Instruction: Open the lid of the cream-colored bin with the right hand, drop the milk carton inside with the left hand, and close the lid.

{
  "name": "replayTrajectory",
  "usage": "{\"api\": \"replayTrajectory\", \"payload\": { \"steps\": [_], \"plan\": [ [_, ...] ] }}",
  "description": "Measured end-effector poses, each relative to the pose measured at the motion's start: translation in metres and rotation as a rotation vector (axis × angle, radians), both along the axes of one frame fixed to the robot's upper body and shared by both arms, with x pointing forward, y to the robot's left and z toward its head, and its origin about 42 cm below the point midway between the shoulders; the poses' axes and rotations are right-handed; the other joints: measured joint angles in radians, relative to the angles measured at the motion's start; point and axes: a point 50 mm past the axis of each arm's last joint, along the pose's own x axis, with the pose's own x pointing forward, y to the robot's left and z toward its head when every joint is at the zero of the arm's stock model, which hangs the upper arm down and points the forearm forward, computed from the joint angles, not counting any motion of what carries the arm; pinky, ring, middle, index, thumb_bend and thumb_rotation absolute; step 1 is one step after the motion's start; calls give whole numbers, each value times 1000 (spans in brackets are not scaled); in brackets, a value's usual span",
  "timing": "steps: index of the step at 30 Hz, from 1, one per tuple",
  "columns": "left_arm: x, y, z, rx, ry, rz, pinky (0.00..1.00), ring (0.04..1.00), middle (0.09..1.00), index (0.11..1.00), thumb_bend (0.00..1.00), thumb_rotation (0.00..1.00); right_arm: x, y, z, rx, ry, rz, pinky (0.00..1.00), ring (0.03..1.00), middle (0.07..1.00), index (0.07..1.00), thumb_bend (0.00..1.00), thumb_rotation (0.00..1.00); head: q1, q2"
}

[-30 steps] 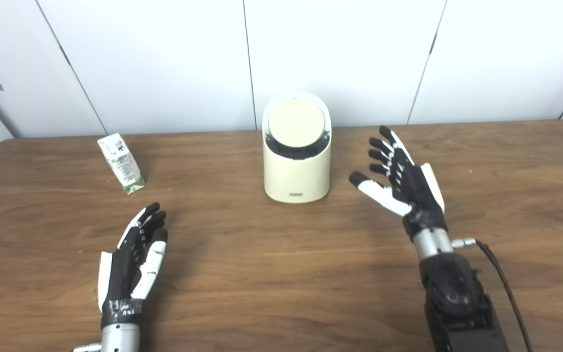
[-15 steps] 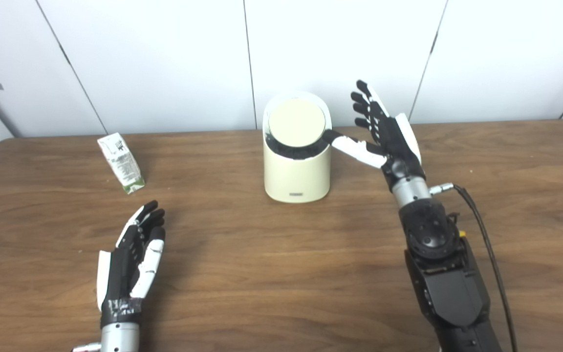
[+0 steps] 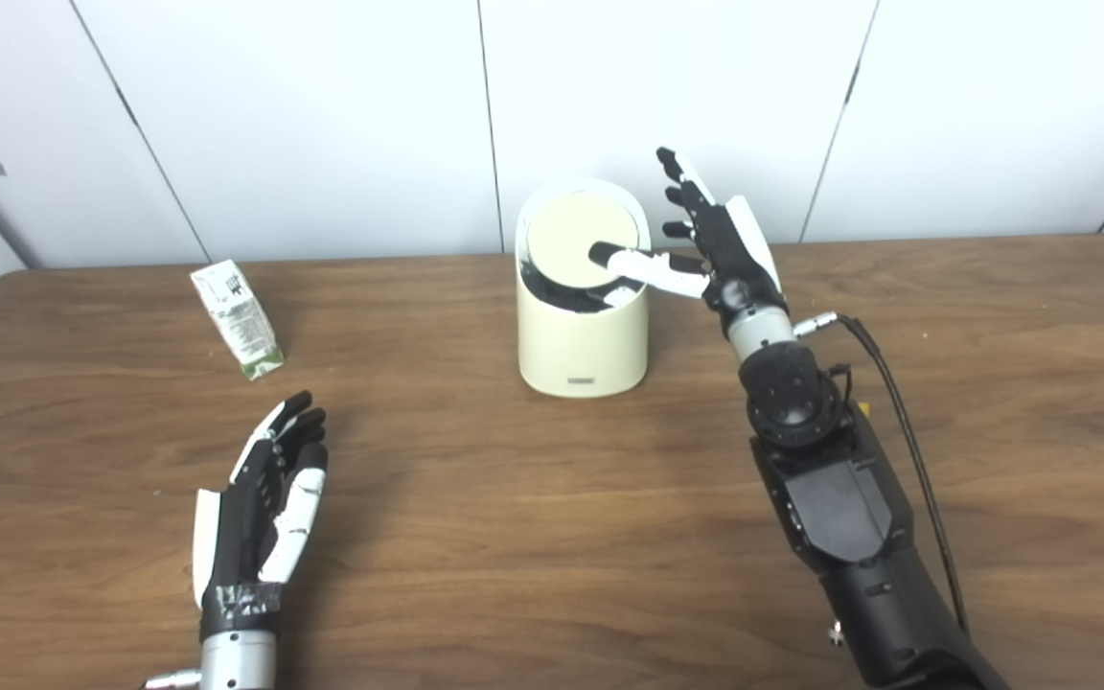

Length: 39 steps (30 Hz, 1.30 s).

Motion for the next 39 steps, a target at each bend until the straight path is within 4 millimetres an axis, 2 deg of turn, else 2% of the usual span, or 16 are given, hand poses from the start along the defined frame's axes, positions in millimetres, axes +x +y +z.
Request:
{"api": "replayTrajectory", "payload": {
  "steps": [7, 13, 21, 27, 32, 39],
  "plan": [
    [1, -1, 0, 1, -6, 0, 840, 815, 814, 888, 470, 718, 13, -3, -4, -60, 8, -26, 742, 887, 943, 934, 771, 410, 2, 2],
    [1, -2, 1, 3, -8, 1, 837, 815, 808, 886, 456, 708, 18, -3, 2, -112, -45, -18, 821, 936, 961, 950, 774, 364, 6, 5],
    [1, -4, 1, 17, -13, 19, 829, 814, 809, 878, 447, 699, 17, -1, 5, -182, -106, 10, 852, 928, 949, 956, 810, 287, 6, 12],
    [1, -6, 1, 12, -14, 19, 827, 815, 808, 879, 442, 703, 18, -3, 20, -365, -214, 41, 907, 945, 949, 950, 843, 245, 11, 21],
    [1, -8, 1, 6, -15, 20, 839, 822, 813, 882, 448, 705, 19, 3, 36, -516, -297, 53, 927, 941, 926, 927, 895, 186, 14, 23],
    [1, -11, 1, 11, -15, 19, 829, 816, 809, 879, 448, 726, 24, 9, 50, -592, -356, 63, 906, 934, 921, 922, 915, 168, 18, 21]
  ]
}}
